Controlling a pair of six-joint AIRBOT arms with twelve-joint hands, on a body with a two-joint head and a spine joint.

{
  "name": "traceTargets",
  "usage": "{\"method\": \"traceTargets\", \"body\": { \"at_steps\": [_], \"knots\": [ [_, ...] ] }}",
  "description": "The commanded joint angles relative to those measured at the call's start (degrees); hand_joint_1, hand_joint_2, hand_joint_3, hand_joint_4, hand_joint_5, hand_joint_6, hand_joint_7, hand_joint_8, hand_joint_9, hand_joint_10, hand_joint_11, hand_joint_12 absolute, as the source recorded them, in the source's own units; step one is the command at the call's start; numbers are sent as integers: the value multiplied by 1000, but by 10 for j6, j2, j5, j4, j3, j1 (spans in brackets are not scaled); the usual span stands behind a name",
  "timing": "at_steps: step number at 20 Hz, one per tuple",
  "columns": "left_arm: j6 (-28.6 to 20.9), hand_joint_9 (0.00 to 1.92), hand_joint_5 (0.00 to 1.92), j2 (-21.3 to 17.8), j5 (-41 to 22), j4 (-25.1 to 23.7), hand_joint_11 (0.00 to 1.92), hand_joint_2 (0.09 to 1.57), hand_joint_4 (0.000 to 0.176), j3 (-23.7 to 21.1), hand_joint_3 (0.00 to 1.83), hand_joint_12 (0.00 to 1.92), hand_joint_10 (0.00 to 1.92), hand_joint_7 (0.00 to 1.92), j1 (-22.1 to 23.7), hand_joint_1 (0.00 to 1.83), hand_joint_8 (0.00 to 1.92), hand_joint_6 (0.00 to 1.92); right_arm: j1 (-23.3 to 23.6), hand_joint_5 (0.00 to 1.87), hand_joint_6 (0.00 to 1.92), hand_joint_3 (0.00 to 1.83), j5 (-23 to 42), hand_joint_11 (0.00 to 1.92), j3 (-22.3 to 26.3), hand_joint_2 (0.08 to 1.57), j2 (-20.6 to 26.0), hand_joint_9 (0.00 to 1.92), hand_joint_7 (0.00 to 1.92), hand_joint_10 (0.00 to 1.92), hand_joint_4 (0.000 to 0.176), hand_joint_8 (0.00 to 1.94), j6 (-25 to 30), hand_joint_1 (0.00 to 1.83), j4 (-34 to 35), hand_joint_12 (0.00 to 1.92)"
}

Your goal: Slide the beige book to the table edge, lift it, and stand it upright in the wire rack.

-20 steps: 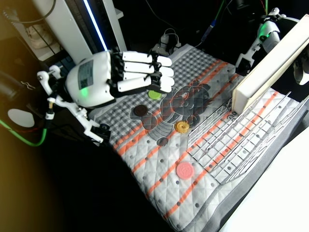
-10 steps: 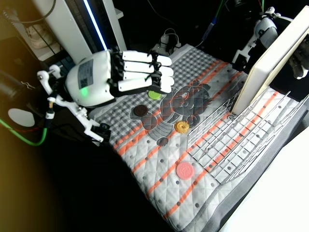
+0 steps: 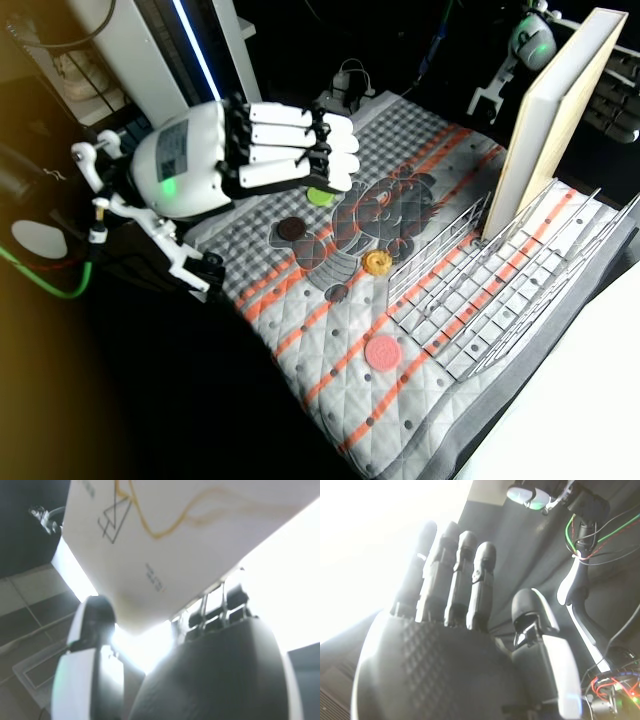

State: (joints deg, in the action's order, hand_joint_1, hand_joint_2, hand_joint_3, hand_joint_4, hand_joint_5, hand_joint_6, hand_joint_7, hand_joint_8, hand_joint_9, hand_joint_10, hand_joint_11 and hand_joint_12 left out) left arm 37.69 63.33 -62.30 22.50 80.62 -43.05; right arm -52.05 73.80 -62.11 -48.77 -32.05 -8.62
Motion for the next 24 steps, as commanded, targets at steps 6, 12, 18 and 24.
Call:
{"method": "traceTargets", "body": {
  "at_steps": [6, 12, 18, 24],
  "knots": [
    [-4, 0, 0, -26, -74, 15, 23, 981, 176, -15, 0, 12, 0, 0, -19, 652, 0, 0, 9, 597, 2, 0, 63, 206, 5, 1409, 3, 567, 601, 0, 0, 0, -1, 220, 19, 837],
    [-2, 0, 0, -45, -114, 34, 0, 1014, 117, -52, 4, 0, 0, 0, -62, 610, 0, 0, 9, 620, 2, 1, 61, 238, 5, 1423, 1, 566, 605, 0, 0, 1, -1, 203, 20, 744],
    [-2, 664, 0, -27, -201, 64, 714, 1022, 103, -112, 2, 994, 279, 6, -122, 681, 0, 0, 9, 668, 9, 0, 61, 267, 5, 1424, -3, 573, 613, 7, 0, 4, -3, 284, 22, 690],
    [-23, 0, 0, 7, -164, 55, 0, 1026, 138, -69, 5, 1, 0, 0, -79, 661, 0, 0, 9, 663, 1, 0, 60, 236, 1, 1417, -6, 560, 608, 0, 0, 0, -3, 257, 22, 712]
  ]
}}
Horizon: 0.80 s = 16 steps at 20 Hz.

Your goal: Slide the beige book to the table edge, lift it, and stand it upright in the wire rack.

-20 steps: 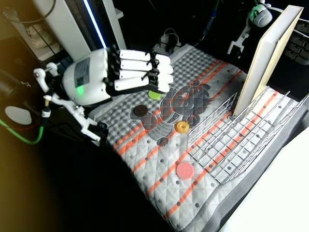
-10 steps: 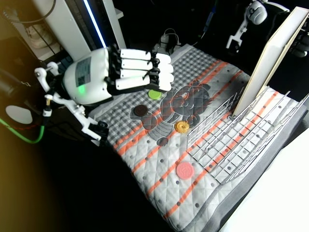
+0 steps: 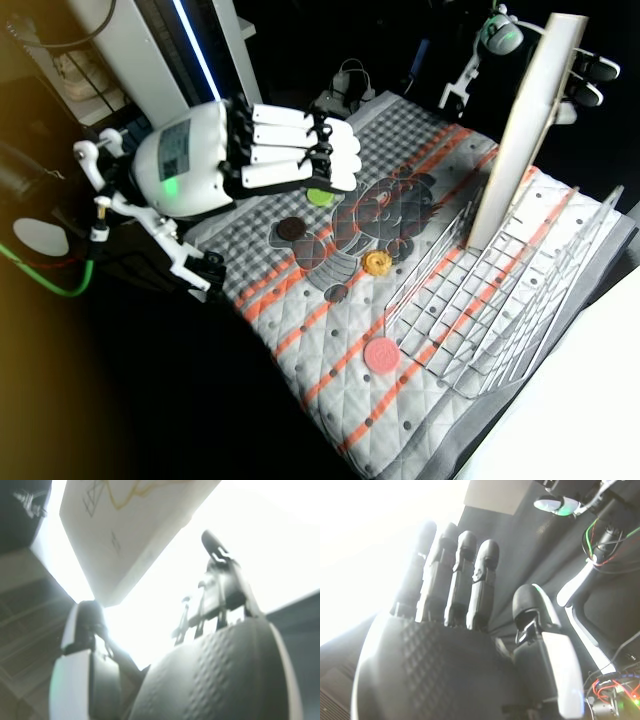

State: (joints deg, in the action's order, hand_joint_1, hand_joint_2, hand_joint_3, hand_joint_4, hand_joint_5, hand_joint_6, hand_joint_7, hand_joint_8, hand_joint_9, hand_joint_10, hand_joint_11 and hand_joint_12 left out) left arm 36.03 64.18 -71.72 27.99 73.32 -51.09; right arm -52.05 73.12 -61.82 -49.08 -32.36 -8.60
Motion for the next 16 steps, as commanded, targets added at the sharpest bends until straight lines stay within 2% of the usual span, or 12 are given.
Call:
{"method": "traceTargets", "body": {
  "at_steps": [1, 2, 3, 4, 5, 6, 8, 10, 11, 14, 15, 16],
  "knots": [
    [-6, 0, 0, 1, -65, -5, 0, 1023, 146, 7, 2, 0, 0, 0, 9, 642, 0, 0, 9, 674, 4, 0, 67, 255, -2, 1415, -4, 572, 611, 4, 0, 1, 0, 269, 22, 717],
    [-6, 0, 0, 2, -62, -7, 0, 1023, 146, 10, 2, 0, 0, 0, 14, 642, 0, 0, 9, 674, 4, 0, 67, 255, -2, 1415, -4, 572, 611, 4, 0, 1, 0, 269, 22, 717],
    [-6, 0, 0, 4, -56, -9, 0, 1027, 156, 14, 0, 631, 0, 0, 20, 630, 0, 0, 9, 672, 2, 1, 66, 253, -2, 1422, -4, 570, 600, 2, 0, 3, 0, 245, 22, 721],
    [-6, 0, 0, 4, -51, -10, 0, 1018, 149, 17, 0, 159, 0, 0, 23, 636, 0, 0, 9, 674, 1, 0, 66, 243, -2, 1421, -4, 576, 596, 1, 0, 1, 0, 247, 22, 764],
    [-6, 0, 0, 4, -45, -11, 0, 1011, 136, 20, 0, 31, 0, 0, 26, 634, 0, 0, 9, 675, 1, 0, 66, 240, -2, 1421, -4, 577, 592, 1, 0, 0, 0, 251, 22, 773],
    [-1, 0, 0, -1, -38, -11, 0, 1016, 135, 22, 1, 5, 0, 0, 29, 647, 0, 0, 9, 675, 1, 0, 66, 239, -2, 1421, -4, 574, 594, 0, 0, 1, 0, 254, 22, 775],
    [15, 0, 0, -15, -36, -12, 0, 1007, 171, 13, 0, 0, 0, 0, 29, 565, 0, 0, 8, 686, 3, 0, 66, 224, -1, 1419, -4, 581, 605, 4, 0, 3, 0, 295, 23, 840],
    [25, 0, 0, -30, -55, -11, 0, 1024, 175, -8, 8, 0, 0, 0, 14, 398, 0, 0, 8, 684, 1, 0, 66, 215, 0, 1426, -3, 580, 609, 2, 0, 2, 0, 305, 25, 863],
    [28, 0, 0, -35, -68, -8, 0, 1087, 142, -19, 28, 0, 0, 0, 4, 44, 0, 0, 7, 679, 0, 1, 66, 171, 0, 1423, -3, 565, 606, 0, 0, 0, 0, 275, 27, 909],
    [32, 0, 0, -36, -130, 20, 0, 1092, 136, -58, 23, 0, 0, 0, -29, 0, 0, 0, 6, 672, 0, 1, 66, 138, 2, 1445, -3, 582, 632, 1, 0, 1, -1, 421, 30, 776],
    [33, 0, 0, -34, -145, 27, 0, 1098, 162, -66, 22, 0, 0, 0, -35, 0, 0, 0, 6, 670, 0, 0, 66, 132, 2, 1448, -3, 595, 655, 5, 0, 7, -1, 472, 31, 760],
    [35, 0, 0, -29, -164, 36, 0, 1098, 162, -77, 22, 0, 0, 0, -41, 0, 0, 0, 6, 670, 0, 0, 66, 132, 3, 1448, -3, 595, 655, 5, 0, 7, -1, 472, 33, 760]
  ]
}}
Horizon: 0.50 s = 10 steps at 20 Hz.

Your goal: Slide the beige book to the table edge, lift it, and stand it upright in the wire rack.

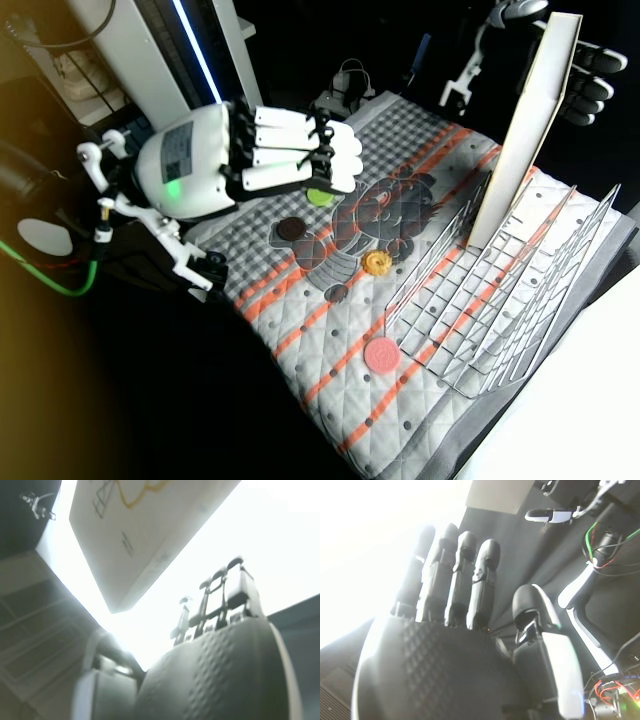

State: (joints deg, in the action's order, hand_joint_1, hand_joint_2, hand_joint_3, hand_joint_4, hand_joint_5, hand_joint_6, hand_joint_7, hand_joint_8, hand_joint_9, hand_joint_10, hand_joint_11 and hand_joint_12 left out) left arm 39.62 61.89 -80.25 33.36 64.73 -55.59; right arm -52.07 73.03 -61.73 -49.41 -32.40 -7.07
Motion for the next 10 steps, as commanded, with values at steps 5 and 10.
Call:
{"method": "traceTargets", "body": {
  "at_steps": [5, 10],
  "knots": [
    [-1, 0, 0, 40, -135, 2, 0, 1093, 173, -10, 0, 0, 0, 0, 9, 0, 0, 0, 6, 631, 2, 0, 66, 53, 2, 1443, -1, 630, 642, 1, 0, 1, -1, 547, 19, 809],
    [-2, 0, 0, 75, -154, 26, 0, 1138, 152, -7, 7, 0, 0, 0, 39, 0, 0, 0, 6, 643, 5, 0, 62, 243, -1, 1449, -2, 691, 701, 17, 0, 12, -1, 486, 19, 649]
  ]
}}
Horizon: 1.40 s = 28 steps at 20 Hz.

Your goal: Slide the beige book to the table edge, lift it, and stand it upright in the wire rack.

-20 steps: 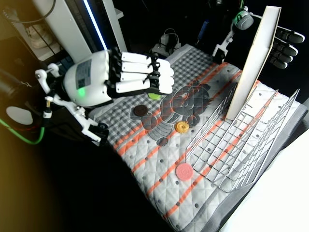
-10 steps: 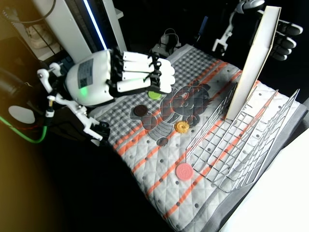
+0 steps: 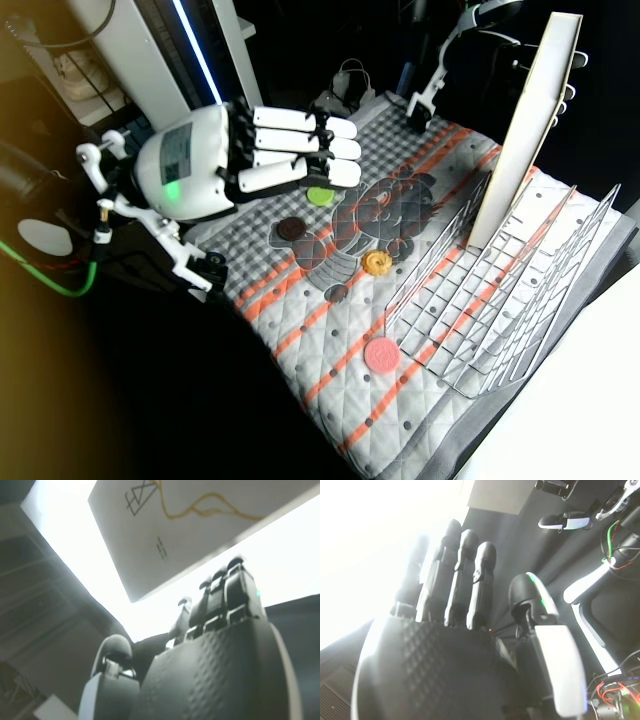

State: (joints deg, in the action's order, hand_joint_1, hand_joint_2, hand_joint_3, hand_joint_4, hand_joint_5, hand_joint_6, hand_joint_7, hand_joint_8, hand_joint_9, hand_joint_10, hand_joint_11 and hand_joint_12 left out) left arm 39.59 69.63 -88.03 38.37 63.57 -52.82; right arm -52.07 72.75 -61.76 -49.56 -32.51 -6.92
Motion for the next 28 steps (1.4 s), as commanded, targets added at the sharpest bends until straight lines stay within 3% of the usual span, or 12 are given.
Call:
{"method": "traceTargets", "body": {
  "at_steps": [1, 8, 11, 13, 14, 15, 16, 17, 19, 23, 24, 28],
  "knots": [
    [-2, 0, 0, -2, -76, -24, 0, 1138, 152, 5, 7, 0, 0, 0, 11, 0, 0, 0, 6, 643, 5, 0, 65, 243, -1, 1449, -1, 691, 701, 17, 0, 12, 0, 486, 17, 649],
    [9, 0, 0, 30, -44, -21, 0, 1127, 91, 47, 0, 0, 0, 0, 87, 0, 0, 0, 7, 691, 5, 0, 64, 231, -4, 1459, -6, 744, 797, 9, 0, 9, -2, 522, 19, 774],
    [9, 0, 0, 33, -27, -17, 0, 1093, 171, 56, 0, 0, 0, 0, 92, 0, 0, 0, 7, 705, 3, 0, 64, 248, -4, 1454, -6, 723, 766, 3, 0, 2, -3, 534, 20, 814],
    [9, 0, 0, 44, -17, -14, 0, 1101, 176, 68, 0, 0, 0, 0, 99, 0, 0, 0, 7, 702, 1, 0, 64, 213, -4, 1445, -6, 709, 755, 0, 0, 0, -3, 508, 21, 829],
    [9, 0, 0, 48, -7, -14, 0, 1104, 165, 76, 0, 0, 0, 0, 105, 0, 0, 0, 7, 705, 2, 0, 64, 236, -4, 1440, -6, 749, 797, 18, 0, 17, -3, 495, 21, 845],
    [9, 0, 0, 55, 11, -14, 0, 1127, 124, 88, 5, 0, 0, 0, 114, 0, 0, 0, 7, 702, 0, 0, 64, 229, -4, 1441, -6, 707, 737, 4, 0, 3, -3, 464, 22, 844],
    [7, 0, 0, 61, 23, -11, 0, 1127, 124, 98, 5, 0, 0, 0, 119, 0, 0, 0, 7, 702, 0, 0, 64, 229, -4, 1441, -6, 707, 737, 4, 0, 3, -3, 464, 22, 844],
    [4, 0, 0, 66, 33, -9, 0, 1143, 106, 108, 10, 0, 0, 0, 123, 0, 0, 0, 7, 706, 2, 2, 64, 189, -4, 1446, -7, 645, 683, 0, 0, 0, -3, 451, 22, 831],
    [0, 0, 0, 76, 50, -6, 0, 1158, 136, 122, 13, 0, 0, 0, 129, 0, 0, 0, 7, 688, 0, 0, 65, 216, -4, 1452, -8, 674, 729, 4, 0, 3, -3, 464, 22, 800],
    [-13, 0, 0, 83, 56, 6, 0, 1167, 137, 127, 10, 0, 0, 0, 116, 0, 0, 0, 7, 690, 2, 0, 67, 289, -4, 1441, -8, 761, 767, 18, 0, 2, -3, 486, 23, 822],
    [-15, 0, 0, 83, 55, 9, 0, 1164, 155, 126, 7, 0, 0, 0, 111, 0, 0, 0, 7, 711, 4, 0, 67, 334, -4, 1439, -8, 788, 794, 14, 0, 3, -3, 456, 23, 797],
    [-16, 0, 0, 70, 51, 12, 0, 1177, 155, 117, 10, 0, 0, 0, 96, 0, 0, 0, 7, 720, 5, 3, 67, 229, -1, 1442, -8, 735, 758, 2, 0, 2, -3, 433, 23, 861]
  ]
}}
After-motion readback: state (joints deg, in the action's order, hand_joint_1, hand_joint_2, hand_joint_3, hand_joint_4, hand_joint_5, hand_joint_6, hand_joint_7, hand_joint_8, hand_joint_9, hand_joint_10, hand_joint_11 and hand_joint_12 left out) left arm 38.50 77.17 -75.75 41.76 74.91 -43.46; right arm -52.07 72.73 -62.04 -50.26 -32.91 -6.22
